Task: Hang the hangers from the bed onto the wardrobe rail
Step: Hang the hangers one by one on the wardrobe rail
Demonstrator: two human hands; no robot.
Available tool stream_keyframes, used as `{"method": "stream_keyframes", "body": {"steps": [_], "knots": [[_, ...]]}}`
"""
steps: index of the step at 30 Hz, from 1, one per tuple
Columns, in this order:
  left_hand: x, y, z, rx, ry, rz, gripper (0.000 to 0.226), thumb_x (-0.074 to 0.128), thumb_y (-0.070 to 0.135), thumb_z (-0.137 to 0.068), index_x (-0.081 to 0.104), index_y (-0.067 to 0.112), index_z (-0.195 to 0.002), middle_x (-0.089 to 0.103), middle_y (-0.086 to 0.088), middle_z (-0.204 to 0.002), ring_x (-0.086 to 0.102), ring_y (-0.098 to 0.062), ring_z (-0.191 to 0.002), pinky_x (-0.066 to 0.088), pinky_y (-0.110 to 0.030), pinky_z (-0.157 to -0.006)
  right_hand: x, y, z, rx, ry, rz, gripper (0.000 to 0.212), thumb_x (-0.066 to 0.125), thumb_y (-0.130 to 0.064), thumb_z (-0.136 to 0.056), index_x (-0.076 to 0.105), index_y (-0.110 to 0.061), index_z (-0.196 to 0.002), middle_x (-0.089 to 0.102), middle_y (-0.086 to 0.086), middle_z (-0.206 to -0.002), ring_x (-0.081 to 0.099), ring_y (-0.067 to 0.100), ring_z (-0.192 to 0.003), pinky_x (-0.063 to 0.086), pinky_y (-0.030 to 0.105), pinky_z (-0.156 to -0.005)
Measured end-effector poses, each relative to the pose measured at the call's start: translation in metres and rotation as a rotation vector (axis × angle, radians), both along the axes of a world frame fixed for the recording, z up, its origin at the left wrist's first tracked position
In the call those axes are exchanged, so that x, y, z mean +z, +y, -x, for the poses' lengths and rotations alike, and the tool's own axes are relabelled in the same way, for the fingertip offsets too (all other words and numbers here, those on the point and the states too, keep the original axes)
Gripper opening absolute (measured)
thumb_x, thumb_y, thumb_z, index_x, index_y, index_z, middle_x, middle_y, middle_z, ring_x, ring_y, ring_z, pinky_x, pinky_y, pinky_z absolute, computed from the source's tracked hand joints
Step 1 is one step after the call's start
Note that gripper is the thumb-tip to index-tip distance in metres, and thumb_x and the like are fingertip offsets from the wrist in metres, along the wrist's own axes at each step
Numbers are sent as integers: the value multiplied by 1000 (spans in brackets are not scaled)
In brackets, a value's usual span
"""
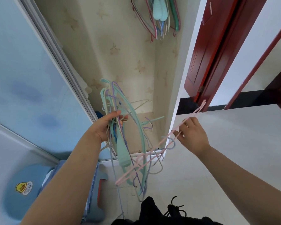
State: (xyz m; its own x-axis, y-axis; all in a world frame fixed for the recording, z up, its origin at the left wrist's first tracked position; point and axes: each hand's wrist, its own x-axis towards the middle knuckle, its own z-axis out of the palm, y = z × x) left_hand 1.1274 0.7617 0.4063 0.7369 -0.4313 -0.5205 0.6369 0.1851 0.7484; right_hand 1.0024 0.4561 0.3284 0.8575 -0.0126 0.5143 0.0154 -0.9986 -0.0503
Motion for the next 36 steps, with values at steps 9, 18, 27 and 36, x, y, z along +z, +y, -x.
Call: {"method": "stream_keyframes", "body": {"steps": [9, 18, 27, 36], "knots": [[13, -13, -2, -147, -61, 19, 30, 84, 24, -67, 71, 4, -85, 71, -11, -89, 63, -11, -49, 54, -20, -48, -15, 9, 4, 54, 323, -11, 33, 75, -31, -78, 67, -1, -66, 65, 17, -90, 60, 42, -103, 56, 47, -82], [41, -14, -18, -59, -156, 3, 14, 61, 20, -87, 66, 8, -86, 72, -5, -87, 59, -7, -47, 53, -19, -49, -38, 3, 16, -66, 286, -59, 53, 29, -31, -101, 61, -2, -70, 60, 14, -71, 58, 35, -78, 52, 46, -84], [20, 2, -62, 18, -147, -270, 24, 65, 29, -88, 66, 7, -96, 68, 2, -61, 52, -16, -58, 45, -29, -60, -49, 8, 11, -129, 860, -196, 39, 26, -36, -103, 55, -11, -103, 67, 11, -103, 61, 30, -100, 42, 34, -79], [4, -14, -132, -96, -108, -295, 13, 69, 22, -86, 64, 10, -89, 66, 2, -55, 57, -7, -40, 48, -19, -43, -67, 69, -40, -269, 1367, -388, 26, 44, -28, -99, 51, -6, -110, 65, 5, -96, 68, 26, -82, 48, 26, -58]]}}
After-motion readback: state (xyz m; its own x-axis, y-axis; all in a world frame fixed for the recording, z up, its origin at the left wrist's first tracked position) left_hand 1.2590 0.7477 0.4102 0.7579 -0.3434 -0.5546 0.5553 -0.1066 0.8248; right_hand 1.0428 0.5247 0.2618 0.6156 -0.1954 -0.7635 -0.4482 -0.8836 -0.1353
